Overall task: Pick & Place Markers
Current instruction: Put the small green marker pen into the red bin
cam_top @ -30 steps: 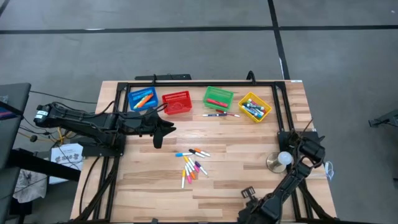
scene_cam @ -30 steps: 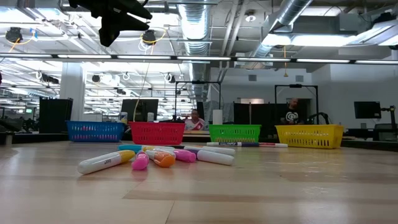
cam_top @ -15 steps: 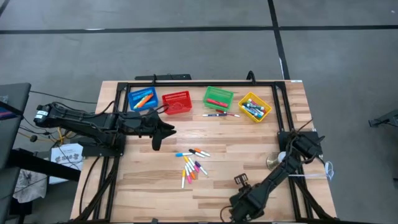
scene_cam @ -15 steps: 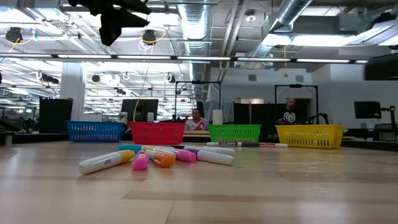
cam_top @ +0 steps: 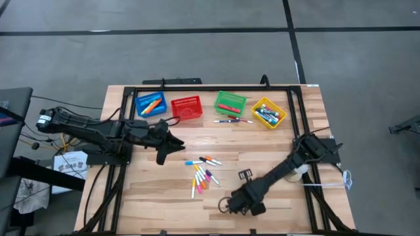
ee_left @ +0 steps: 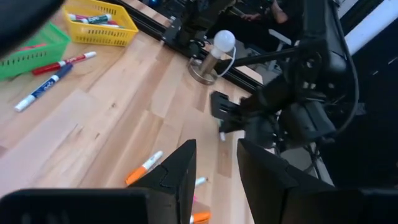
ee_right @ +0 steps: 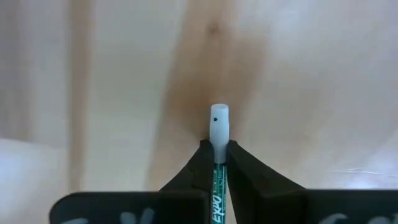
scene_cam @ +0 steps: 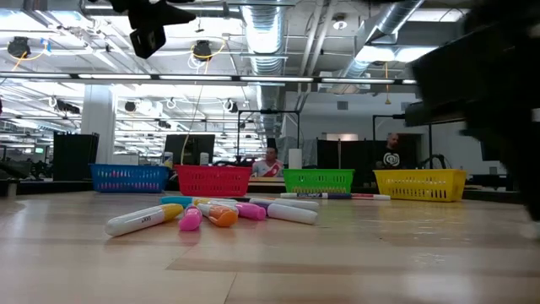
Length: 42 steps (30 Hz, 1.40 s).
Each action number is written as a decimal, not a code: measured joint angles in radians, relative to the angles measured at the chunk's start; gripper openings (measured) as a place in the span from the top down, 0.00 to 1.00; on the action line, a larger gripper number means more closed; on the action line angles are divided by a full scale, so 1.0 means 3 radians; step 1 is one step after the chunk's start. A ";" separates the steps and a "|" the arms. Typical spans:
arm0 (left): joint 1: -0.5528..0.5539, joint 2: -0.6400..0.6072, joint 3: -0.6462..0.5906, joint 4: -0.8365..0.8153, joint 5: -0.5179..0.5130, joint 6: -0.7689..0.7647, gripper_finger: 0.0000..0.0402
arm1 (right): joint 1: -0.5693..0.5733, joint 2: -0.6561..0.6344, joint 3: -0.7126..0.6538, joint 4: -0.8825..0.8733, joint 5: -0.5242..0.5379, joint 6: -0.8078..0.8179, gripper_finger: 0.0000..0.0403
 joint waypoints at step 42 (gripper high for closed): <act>-0.0104 -0.0006 -0.0053 -0.0001 -0.0192 0.0086 0.71 | -0.1027 -0.0708 -0.0410 -0.0163 -0.0510 -0.0507 0.57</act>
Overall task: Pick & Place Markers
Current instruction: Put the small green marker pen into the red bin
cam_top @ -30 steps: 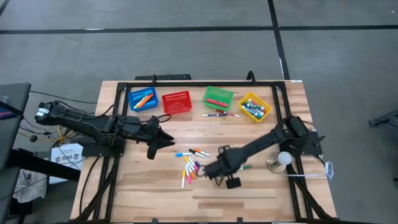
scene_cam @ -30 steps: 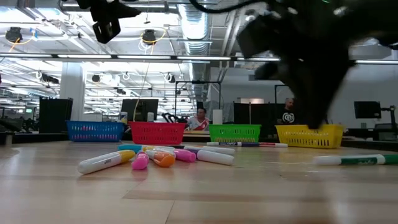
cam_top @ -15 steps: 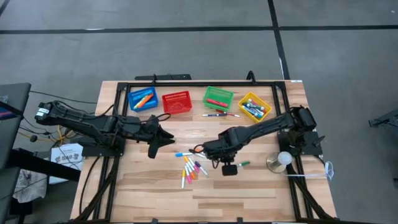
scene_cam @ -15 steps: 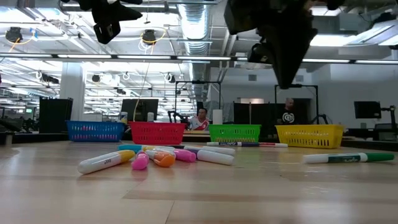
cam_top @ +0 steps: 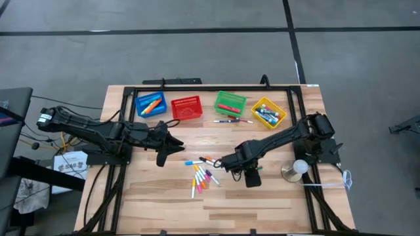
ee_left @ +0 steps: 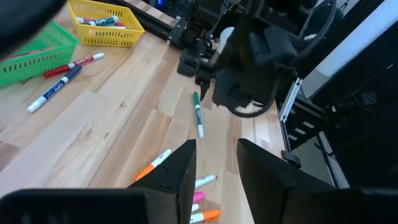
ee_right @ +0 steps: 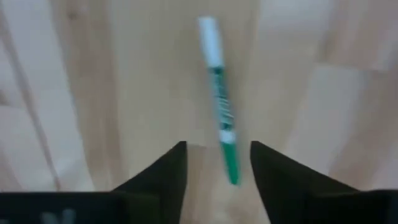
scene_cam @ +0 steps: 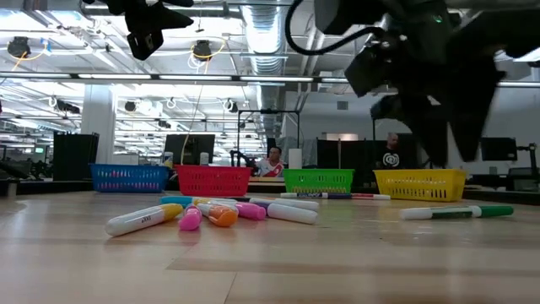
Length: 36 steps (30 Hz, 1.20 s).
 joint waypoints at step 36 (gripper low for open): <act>0.0000 0.0000 -0.0001 -0.0001 -0.0015 0.0010 0.71 | 0.0058 0.0008 -0.0729 0.1028 0.0698 0.0482 0.93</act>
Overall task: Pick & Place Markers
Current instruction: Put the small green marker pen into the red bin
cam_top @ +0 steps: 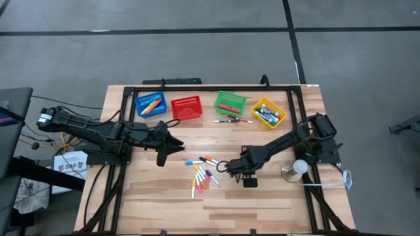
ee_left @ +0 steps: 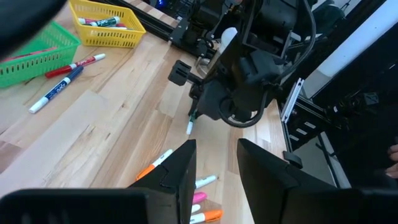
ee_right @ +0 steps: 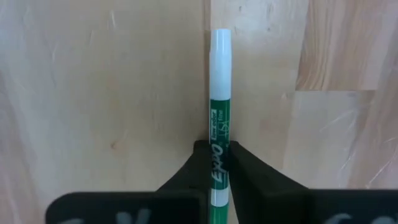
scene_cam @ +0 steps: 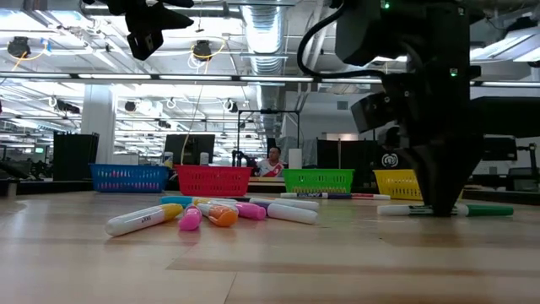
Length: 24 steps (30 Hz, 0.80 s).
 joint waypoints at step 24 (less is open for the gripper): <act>0.0004 -0.0355 -0.0004 -0.0035 0.0004 0.0104 0.71 | -0.0227 0.0003 0.1186 -0.0584 0.0002 -0.0166 0.96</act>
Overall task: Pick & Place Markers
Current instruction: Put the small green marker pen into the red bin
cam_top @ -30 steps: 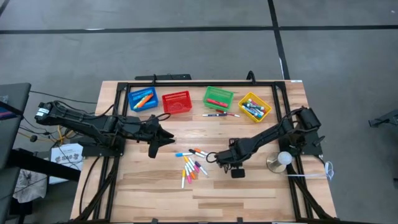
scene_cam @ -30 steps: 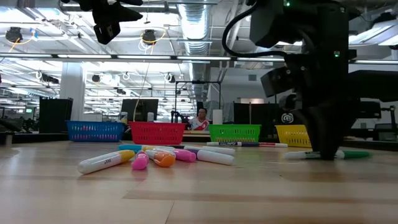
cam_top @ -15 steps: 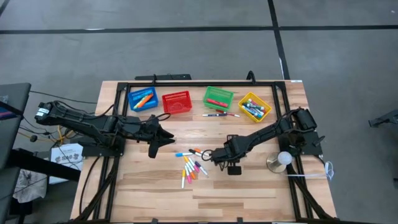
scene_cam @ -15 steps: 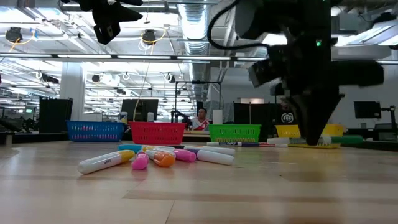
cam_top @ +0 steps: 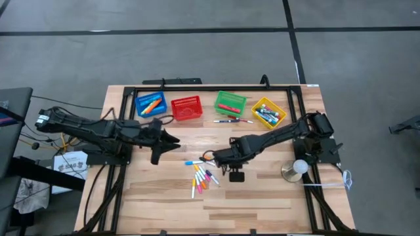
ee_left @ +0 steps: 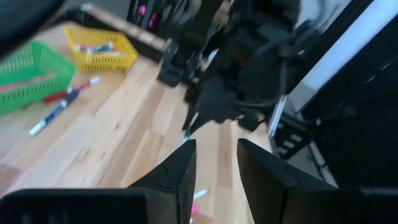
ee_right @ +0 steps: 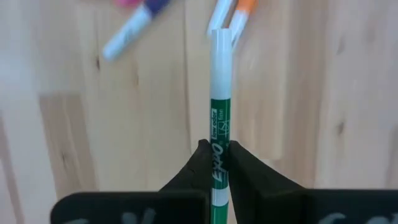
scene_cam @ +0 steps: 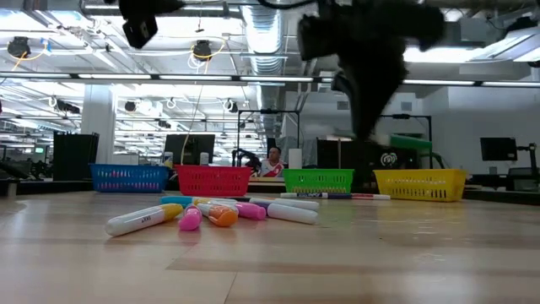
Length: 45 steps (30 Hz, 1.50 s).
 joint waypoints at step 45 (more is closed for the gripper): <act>0.0003 -0.0875 0.0002 0.0002 -0.1558 0.1577 0.71 | -0.1887 -0.0009 0.1054 0.1627 -0.0554 -0.1459 0.92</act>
